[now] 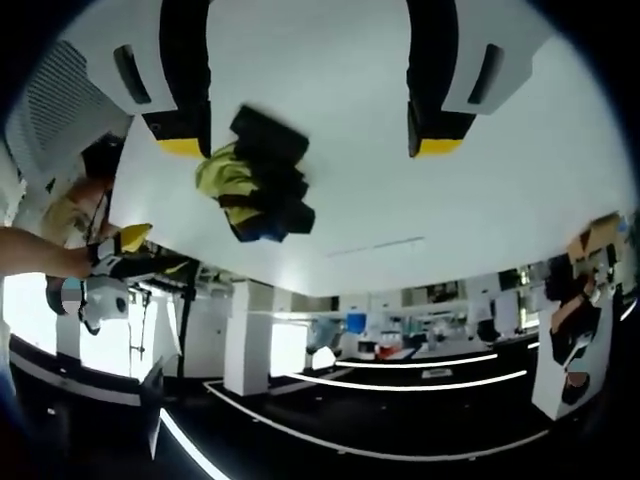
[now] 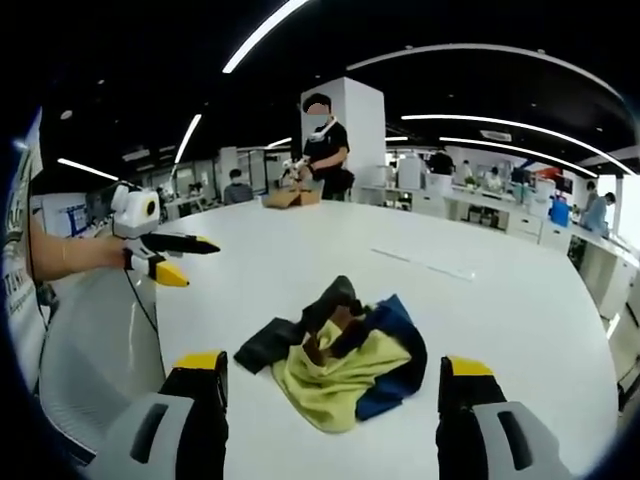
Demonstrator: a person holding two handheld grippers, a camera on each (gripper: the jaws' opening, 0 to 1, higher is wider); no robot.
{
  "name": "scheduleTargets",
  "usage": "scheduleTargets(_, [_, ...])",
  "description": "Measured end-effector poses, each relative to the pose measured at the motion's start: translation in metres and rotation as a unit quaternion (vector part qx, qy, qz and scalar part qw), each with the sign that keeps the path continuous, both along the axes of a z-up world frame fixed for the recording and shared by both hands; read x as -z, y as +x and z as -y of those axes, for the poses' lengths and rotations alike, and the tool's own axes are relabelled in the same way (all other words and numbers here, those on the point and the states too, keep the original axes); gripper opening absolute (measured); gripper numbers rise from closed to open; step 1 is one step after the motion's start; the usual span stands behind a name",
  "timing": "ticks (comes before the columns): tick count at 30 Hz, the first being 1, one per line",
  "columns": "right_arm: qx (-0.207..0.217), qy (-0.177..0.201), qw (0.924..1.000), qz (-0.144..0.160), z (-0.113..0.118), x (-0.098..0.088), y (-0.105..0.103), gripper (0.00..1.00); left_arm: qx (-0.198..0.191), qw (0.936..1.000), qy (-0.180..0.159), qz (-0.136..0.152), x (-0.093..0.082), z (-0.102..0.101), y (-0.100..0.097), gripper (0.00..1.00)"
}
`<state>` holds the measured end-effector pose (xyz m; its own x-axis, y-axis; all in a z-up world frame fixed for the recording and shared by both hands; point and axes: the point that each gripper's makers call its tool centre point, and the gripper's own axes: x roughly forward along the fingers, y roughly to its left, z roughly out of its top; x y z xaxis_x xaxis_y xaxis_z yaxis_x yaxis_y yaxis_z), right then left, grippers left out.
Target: Fold the garment on the visible template until the final outline fits inside the template.
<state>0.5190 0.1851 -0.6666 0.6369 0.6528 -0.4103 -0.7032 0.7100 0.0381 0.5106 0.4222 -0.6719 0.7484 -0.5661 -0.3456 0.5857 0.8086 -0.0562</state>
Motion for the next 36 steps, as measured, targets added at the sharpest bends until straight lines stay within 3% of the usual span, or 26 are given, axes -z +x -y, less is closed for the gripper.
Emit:
scheduleTargets(12, [-0.023,-0.007,0.9997,-0.010,-0.013,0.013,0.023,0.77,0.031,0.9994,-0.015,-0.005,0.005,0.020,0.023,0.69])
scheduleTargets(24, [-0.040,-0.013,0.9988,-0.026,-0.020,0.031,0.049,0.71,0.084,0.9963,0.003,-0.013,0.021,0.054,0.045,0.62])
scheduleTargets(36, [-0.056,-0.028,0.9971,-0.043,-0.024,0.051,0.067,0.60,0.105,0.9943,0.000,-0.021,0.033,0.073,0.073,0.52])
